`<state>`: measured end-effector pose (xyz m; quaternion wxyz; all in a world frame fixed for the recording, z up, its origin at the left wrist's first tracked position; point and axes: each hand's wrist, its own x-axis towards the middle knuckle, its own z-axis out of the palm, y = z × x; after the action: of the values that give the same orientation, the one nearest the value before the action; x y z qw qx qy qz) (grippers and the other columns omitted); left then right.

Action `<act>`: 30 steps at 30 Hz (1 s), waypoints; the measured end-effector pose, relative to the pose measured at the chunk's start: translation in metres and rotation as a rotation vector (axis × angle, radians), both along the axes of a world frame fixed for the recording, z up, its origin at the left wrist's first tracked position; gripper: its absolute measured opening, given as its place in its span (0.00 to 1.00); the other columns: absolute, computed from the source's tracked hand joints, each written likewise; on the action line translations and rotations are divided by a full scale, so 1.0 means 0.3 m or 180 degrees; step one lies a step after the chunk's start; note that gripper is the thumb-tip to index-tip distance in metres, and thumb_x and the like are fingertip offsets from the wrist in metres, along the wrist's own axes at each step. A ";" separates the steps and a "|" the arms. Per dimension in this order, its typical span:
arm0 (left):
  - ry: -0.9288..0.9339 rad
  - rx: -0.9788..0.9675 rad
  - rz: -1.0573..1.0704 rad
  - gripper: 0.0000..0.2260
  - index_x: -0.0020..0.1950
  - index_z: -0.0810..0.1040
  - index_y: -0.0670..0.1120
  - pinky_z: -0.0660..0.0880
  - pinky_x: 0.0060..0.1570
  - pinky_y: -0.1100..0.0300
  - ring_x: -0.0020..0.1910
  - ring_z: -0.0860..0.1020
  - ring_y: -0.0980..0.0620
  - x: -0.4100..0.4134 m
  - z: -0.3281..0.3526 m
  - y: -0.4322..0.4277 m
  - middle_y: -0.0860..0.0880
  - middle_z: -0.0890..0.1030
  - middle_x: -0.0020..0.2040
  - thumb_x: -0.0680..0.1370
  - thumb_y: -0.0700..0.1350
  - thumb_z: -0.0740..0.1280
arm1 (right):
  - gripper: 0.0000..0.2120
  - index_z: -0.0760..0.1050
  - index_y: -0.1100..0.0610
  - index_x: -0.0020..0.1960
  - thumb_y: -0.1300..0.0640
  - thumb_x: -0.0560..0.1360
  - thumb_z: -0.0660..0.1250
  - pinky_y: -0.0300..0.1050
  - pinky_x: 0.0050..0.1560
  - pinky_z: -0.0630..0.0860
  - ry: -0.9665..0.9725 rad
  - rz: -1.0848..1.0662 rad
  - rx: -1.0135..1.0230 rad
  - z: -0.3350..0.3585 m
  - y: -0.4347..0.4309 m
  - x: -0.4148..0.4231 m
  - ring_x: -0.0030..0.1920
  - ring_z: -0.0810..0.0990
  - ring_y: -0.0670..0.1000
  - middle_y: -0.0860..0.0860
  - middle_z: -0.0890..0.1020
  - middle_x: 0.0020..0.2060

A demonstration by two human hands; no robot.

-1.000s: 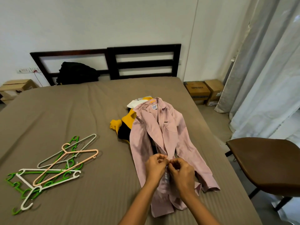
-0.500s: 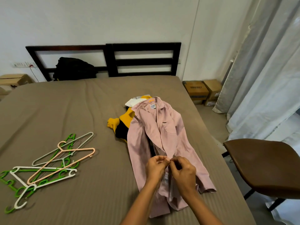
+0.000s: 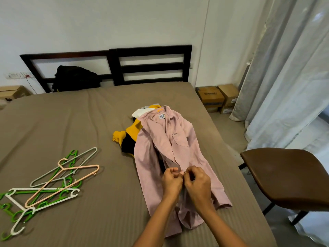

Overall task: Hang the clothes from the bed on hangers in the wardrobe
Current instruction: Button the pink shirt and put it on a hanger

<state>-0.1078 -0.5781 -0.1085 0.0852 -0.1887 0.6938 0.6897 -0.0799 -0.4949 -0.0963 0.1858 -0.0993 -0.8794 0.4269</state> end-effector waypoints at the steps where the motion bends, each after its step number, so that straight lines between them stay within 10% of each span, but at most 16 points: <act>1: 0.0011 -0.0091 0.0054 0.10 0.48 0.69 0.45 0.70 0.28 0.66 0.29 0.72 0.54 -0.005 0.001 0.009 0.48 0.76 0.33 0.74 0.36 0.69 | 0.03 0.77 0.60 0.39 0.66 0.71 0.69 0.44 0.36 0.73 0.0137 -0.0041 0.0111 -0.009 0.002 -0.004 0.34 0.75 0.50 0.51 0.78 0.33; 7: 0.0240 -0.0229 -0.0096 0.11 0.48 0.64 0.45 0.70 0.31 0.67 0.32 0.70 0.56 -0.018 0.013 0.006 0.46 0.73 0.36 0.76 0.34 0.65 | 0.08 0.77 0.61 0.35 0.68 0.71 0.66 0.36 0.33 0.71 -0.0379 0.0021 -0.1287 0.029 0.024 -0.051 0.31 0.75 0.46 0.51 0.79 0.29; 14: 0.0464 -0.0384 -0.0511 0.12 0.41 0.61 0.44 0.69 0.31 0.70 0.34 0.66 0.56 -0.057 0.048 -0.015 0.49 0.65 0.35 0.76 0.30 0.61 | 0.11 0.70 0.63 0.35 0.71 0.74 0.57 0.34 0.20 0.68 -0.2382 -0.0297 -0.4605 0.039 0.084 -0.136 0.19 0.69 0.45 0.52 0.71 0.21; 16: 0.0439 -0.0503 -0.0547 0.11 0.41 0.62 0.43 0.69 0.31 0.69 0.34 0.66 0.56 -0.064 0.044 -0.023 0.48 0.65 0.35 0.76 0.30 0.60 | 0.11 0.70 0.62 0.34 0.72 0.72 0.58 0.35 0.21 0.67 -0.2391 -0.0167 -0.4315 0.028 0.078 -0.148 0.20 0.68 0.46 0.52 0.70 0.22; 22: 0.0241 -0.0980 -0.0185 0.07 0.45 0.64 0.40 0.66 0.24 0.68 0.31 0.66 0.55 -0.093 0.060 0.001 0.47 0.69 0.35 0.75 0.31 0.60 | 0.10 0.72 0.56 0.34 0.68 0.71 0.66 0.42 0.36 0.71 -0.0267 0.0101 -0.0579 -0.022 0.003 -0.141 0.33 0.75 0.50 0.50 0.77 0.30; 26: 0.0169 -0.0895 -0.0158 0.09 0.43 0.63 0.45 0.65 0.25 0.69 0.32 0.66 0.56 -0.099 0.046 -0.023 0.49 0.68 0.35 0.75 0.33 0.61 | 0.07 0.75 0.62 0.34 0.69 0.70 0.65 0.46 0.35 0.72 -0.0640 -0.0063 -0.1457 -0.023 -0.010 -0.158 0.32 0.74 0.52 0.53 0.78 0.29; 30: 0.0068 -0.0294 -0.0286 0.12 0.43 0.63 0.50 0.68 0.36 0.69 0.41 0.70 0.54 -0.101 0.046 -0.051 0.49 0.69 0.39 0.78 0.33 0.59 | 0.10 0.73 0.63 0.34 0.70 0.72 0.60 0.38 0.23 0.68 -0.2155 -0.0178 -0.4001 0.017 0.010 -0.197 0.23 0.68 0.49 0.54 0.71 0.22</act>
<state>-0.1383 -0.5935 -0.0947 0.0999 -0.1537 0.7335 0.6545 -0.1390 -0.4920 -0.0913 -0.1789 -0.3372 -0.4734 0.7938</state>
